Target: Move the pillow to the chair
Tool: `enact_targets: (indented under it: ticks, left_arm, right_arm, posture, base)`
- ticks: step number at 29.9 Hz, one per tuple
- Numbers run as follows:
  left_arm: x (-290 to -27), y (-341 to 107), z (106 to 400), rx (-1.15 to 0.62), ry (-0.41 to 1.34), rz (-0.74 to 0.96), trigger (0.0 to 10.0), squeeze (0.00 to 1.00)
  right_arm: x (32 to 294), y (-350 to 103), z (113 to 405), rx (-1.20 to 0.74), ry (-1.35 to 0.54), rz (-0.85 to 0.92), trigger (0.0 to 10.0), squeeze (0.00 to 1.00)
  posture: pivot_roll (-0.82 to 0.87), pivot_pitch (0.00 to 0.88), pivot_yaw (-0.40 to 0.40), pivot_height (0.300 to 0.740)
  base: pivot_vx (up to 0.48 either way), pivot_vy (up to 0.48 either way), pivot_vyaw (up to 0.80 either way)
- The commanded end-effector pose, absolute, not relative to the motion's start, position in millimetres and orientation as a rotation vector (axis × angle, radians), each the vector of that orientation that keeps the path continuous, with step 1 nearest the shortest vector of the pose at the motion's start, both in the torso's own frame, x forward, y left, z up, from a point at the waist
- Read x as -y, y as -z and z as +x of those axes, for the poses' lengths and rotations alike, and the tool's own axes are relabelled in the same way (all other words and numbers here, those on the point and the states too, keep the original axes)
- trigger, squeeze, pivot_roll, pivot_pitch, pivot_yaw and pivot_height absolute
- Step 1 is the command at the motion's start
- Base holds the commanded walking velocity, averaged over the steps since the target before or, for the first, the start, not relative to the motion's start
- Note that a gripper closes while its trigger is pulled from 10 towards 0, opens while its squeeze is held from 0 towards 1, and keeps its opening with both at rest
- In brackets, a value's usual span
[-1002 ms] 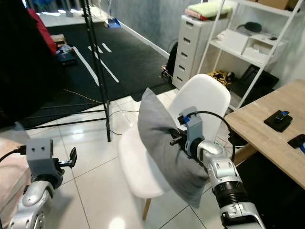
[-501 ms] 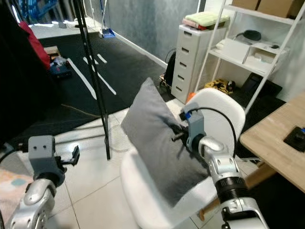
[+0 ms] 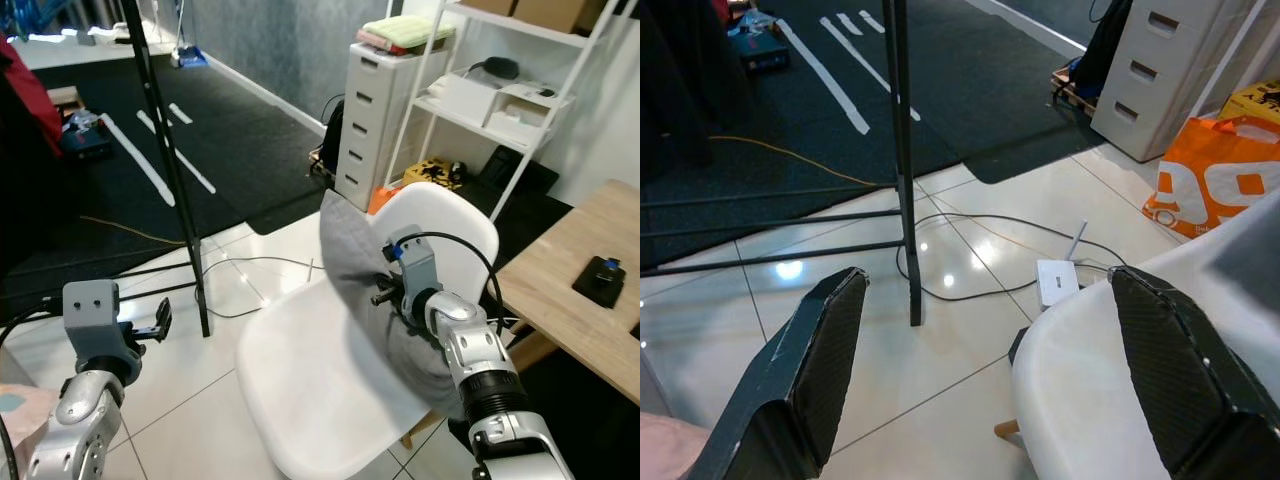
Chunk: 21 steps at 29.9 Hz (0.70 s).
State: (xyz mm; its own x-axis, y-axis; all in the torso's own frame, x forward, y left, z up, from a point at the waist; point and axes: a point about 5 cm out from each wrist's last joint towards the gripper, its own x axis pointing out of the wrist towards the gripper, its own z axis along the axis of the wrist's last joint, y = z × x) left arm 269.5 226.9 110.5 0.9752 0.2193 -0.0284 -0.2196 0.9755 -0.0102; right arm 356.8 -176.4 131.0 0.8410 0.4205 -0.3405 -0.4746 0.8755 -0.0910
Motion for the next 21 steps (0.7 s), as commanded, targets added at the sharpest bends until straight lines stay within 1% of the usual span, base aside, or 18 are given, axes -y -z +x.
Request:
enact_targets:
  ticks: [1,3,4,5,6,7,9,16,19,20,21]
  left_arm:
    - [-229,-107,267,-0.043,-0.22,-0.006,10.0,0.0]
    - [-230,-107,267,-0.043,-0.221,-0.005,10.0,0.0]
    - [-230,-107,266,-0.045,-0.219,-0.005,10.0,0.0]
    - [-230,-107,266,-0.045,-0.219,-0.005,10.0,0.0]
    - [-230,-108,267,-0.044,-0.216,-0.006,10.0,0.0]
    - [-230,-108,267,-0.044,-0.216,-0.006,10.0,0.0]
    - [-230,-109,267,-0.04,-0.21,-0.008,10.0,0.0]
    - [-231,-112,265,-0.037,-0.208,-0.008,10.0,0.0]
    - [-231,-112,264,-0.037,-0.207,-0.008,10.0,0.0]
    - [-231,-112,263,-0.038,-0.204,-0.005,10.0,0.0]
    - [-231,-112,263,-0.038,-0.204,-0.005,10.0,0.0]
  right_arm:
    - [177,-136,359,-0.308,-0.476,-0.187,10.0,0.0]
    - [178,-134,359,-0.317,-0.475,-0.188,10.0,0.0]
    - [182,-127,358,-0.367,-0.451,-0.232,10.0,0.0]
    - [182,-127,358,-0.367,-0.451,-0.232,10.0,0.0]
    - [190,-119,357,-0.421,-0.41,-0.289,10.0,0.0]
    - [190,-119,357,-0.421,-0.41,-0.289,10.0,0.0]
    - [204,-108,355,-0.497,-0.341,-0.342,10.0,0.0]
    - [222,-108,355,-0.517,-0.274,-0.336,10.0,0.0]
    - [224,-108,355,-0.519,-0.267,-0.345,10.0,0.0]
    - [230,-107,355,-0.523,-0.248,-0.403,10.0,0.0]
    - [230,-107,355,-0.523,-0.248,-0.403,10.0,0.0]
  posture:
    - [-0.19,0.034,-0.07,0.73]
    - [-0.19,0.034,-0.07,0.725]
    - [-0.19,0.038,-0.068,0.72]
    - [-0.19,0.038,-0.068,0.72]
    - [-0.19,0.038,-0.068,0.715]
    - [-0.19,0.038,-0.068,0.715]
    - [-0.19,0.042,-0.068,0.705]
    - [-0.19,0.059,-0.055,0.68]
    - [-0.19,0.059,-0.055,0.675]
    - [-0.18,0.07,-0.044,0.665]
    - [-0.18,0.07,-0.044,0.665]
  base:
    - [0.0,0.0,0.0]
    - [0.0,0.0,0.0]
    - [0.0,0.0,0.0]
    - [0.0,0.0,0.0]
    - [0.0,0.0,0.0]
    - [0.0,0.0,0.0]
    - [0.0,0.0,0.0]
    - [0.0,0.0,0.0]
    - [0.0,0.0,0.0]
    - [0.0,0.0,0.0]
    - [0.0,0.0,0.0]
